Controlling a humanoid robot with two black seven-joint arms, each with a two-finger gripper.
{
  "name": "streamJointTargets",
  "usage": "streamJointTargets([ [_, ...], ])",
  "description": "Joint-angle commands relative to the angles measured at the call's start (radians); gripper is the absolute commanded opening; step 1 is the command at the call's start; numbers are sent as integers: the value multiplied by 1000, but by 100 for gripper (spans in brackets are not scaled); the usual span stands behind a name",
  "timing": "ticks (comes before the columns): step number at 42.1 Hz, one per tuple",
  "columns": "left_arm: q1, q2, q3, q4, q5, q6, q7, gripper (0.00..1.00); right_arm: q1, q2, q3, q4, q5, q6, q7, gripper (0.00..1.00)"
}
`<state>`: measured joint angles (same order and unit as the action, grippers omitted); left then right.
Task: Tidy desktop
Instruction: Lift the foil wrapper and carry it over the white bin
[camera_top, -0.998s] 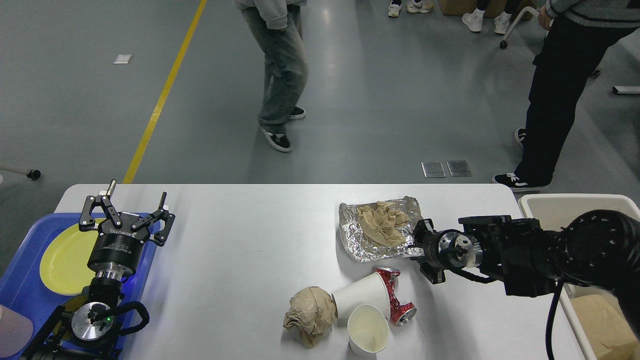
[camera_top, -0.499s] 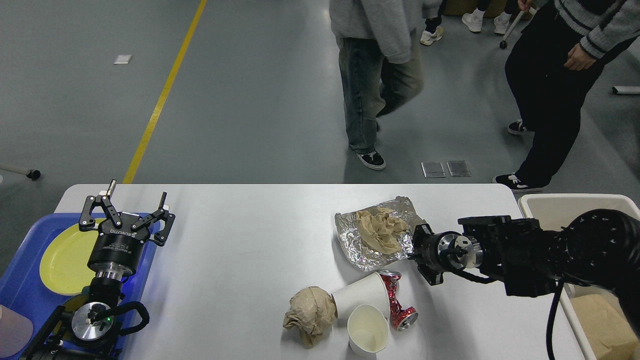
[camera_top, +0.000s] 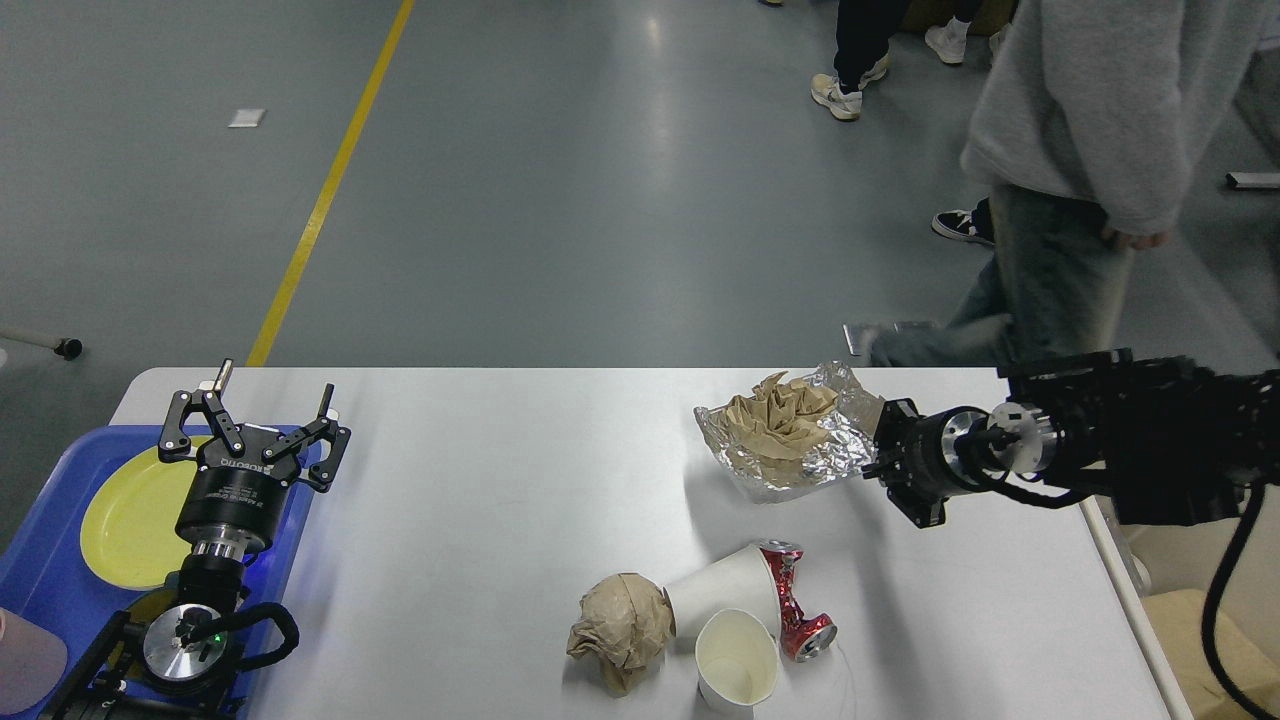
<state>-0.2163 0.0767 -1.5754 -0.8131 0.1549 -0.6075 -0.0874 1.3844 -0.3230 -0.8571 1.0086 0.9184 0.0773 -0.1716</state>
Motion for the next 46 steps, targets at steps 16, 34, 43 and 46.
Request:
streamJointTargets([
  [16,0,0,0,0,0,0,0,96,643,-185,-370,496,-153,228,-2,0],
  [34,0,0,0,0,0,0,-2,96,746,-212,-487,552,-151,269,11,0],
  [43,0,0,0,0,0,0,-2,96,687,-347,-530,475,-158,274,11,0],
  [46,0,0,0,0,0,0,-2,96,650,-416,-530,435,-168,275,11,0],
])
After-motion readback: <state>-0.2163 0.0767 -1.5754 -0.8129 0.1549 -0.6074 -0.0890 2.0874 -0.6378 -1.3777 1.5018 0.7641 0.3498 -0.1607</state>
